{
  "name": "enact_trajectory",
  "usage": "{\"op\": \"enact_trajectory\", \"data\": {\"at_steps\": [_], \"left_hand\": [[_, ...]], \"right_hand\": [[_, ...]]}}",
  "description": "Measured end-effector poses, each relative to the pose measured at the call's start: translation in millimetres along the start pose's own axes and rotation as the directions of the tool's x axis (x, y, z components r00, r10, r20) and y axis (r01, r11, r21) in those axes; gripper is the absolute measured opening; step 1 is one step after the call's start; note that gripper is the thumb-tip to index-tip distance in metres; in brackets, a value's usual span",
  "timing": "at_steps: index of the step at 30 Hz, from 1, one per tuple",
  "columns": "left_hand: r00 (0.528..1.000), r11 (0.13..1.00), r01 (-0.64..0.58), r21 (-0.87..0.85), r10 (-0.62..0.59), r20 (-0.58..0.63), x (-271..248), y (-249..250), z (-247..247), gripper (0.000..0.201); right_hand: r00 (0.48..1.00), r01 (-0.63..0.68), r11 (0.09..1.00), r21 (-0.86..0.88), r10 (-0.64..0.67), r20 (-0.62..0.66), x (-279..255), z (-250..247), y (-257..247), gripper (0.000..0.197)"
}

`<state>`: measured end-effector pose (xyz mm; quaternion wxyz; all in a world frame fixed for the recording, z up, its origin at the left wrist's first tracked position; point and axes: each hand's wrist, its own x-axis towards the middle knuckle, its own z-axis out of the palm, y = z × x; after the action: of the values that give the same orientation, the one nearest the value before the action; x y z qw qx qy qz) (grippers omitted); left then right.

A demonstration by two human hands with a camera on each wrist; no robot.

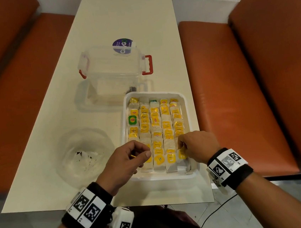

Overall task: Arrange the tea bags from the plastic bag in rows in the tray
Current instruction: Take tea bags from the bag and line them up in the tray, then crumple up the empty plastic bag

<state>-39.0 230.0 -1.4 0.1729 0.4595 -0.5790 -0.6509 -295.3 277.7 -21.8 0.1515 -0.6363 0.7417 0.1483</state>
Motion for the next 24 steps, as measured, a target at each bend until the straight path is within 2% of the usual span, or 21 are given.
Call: {"op": "enact_trajectory", "data": {"at_steps": [3,6,10,14,16,19,21,24], "left_hand": [[1.000,1.000,-0.002,0.005,0.002,-0.003,0.8,-0.3,-2.2,0.003],[1.000,1.000,-0.004,0.000,0.004,-0.006,0.8,0.7,-4.9,0.003],[0.999,0.998,-0.041,0.038,0.041,0.004,-0.4,2.3,-4.8,0.005],[0.989,0.976,-0.149,0.160,0.151,0.004,-9.8,10.4,-13.6,0.006],[0.975,0.962,-0.194,0.191,0.210,-0.070,-15.1,17.3,-32.0,0.006],[0.933,0.964,-0.192,0.182,0.237,-0.272,-18.1,19.3,-76.0,0.008],[0.887,0.974,-0.136,0.180,0.201,-0.416,-17.2,12.1,-109.7,0.010],[0.824,0.975,0.053,0.217,0.080,-0.561,-15.2,-12.5,-153.8,0.018]], "right_hand": [[0.998,-0.009,0.999,0.031,0.011,-0.063,-4.2,-5.1,-0.7,0.013],[0.993,-0.008,0.996,0.088,0.018,-0.117,-12.2,-13.4,-5.0,0.018],[0.988,0.002,0.968,0.252,0.036,-0.149,-20.6,-25.3,-19.5,0.020],[0.983,0.062,0.886,0.459,0.024,-0.181,-19.9,-32.7,-43.8,0.015],[0.981,0.095,0.836,0.541,0.015,-0.196,-14.2,-36.6,-59.2,0.013],[0.982,0.132,0.782,0.609,-0.018,-0.190,-4.6,-47.2,-87.9,0.013],[0.983,0.158,0.775,0.611,-0.065,-0.172,1.5,-54.0,-109.7,0.022],[0.984,0.170,0.809,0.562,-0.116,-0.132,13.7,-58.5,-144.0,0.042]]}}
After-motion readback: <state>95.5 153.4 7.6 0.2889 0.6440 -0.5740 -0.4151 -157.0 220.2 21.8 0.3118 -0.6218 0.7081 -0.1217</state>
